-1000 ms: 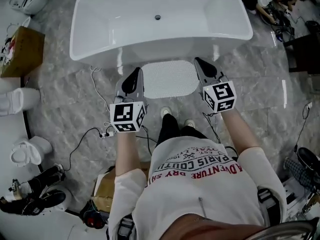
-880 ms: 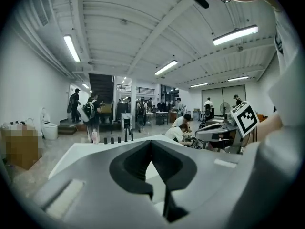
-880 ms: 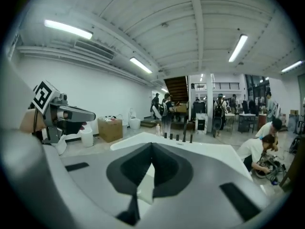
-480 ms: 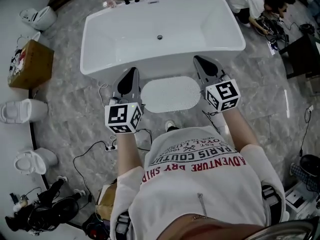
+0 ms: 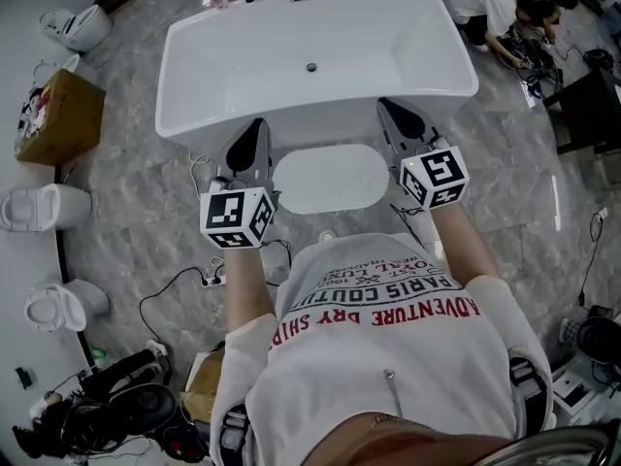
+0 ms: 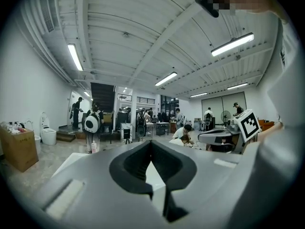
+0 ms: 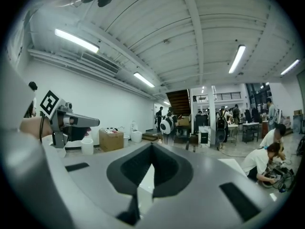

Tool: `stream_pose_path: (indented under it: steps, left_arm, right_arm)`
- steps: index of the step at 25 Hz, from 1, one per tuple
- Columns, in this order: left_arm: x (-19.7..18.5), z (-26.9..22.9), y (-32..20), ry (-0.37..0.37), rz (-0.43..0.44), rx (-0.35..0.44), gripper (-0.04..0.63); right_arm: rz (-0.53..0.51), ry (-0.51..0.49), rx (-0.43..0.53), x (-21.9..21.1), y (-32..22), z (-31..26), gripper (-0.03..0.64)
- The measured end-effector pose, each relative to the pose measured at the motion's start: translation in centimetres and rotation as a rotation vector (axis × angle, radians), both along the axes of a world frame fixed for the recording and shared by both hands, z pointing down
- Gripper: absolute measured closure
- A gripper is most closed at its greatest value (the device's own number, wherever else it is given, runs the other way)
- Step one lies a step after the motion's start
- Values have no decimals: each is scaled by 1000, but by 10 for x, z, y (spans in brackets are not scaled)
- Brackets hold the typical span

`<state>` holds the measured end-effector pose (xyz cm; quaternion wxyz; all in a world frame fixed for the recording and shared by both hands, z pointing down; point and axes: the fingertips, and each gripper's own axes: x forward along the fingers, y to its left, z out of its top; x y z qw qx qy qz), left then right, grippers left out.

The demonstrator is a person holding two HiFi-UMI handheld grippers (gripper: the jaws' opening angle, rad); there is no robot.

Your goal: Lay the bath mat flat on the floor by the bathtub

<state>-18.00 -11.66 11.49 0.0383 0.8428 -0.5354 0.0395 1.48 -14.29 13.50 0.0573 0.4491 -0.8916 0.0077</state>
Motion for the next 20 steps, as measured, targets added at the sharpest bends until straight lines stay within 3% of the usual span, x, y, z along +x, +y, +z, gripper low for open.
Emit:
stream_pose_path:
  steps: [7,20]
  left_arm:
    - [20,14,11,2,-14,-21,584]
    - [23,21,8,-3,-13,-40,584]
  right_arm:
    - [-15,-12,12,13,8,0,611]
    - [-15,-21,6,15,5,3,611]
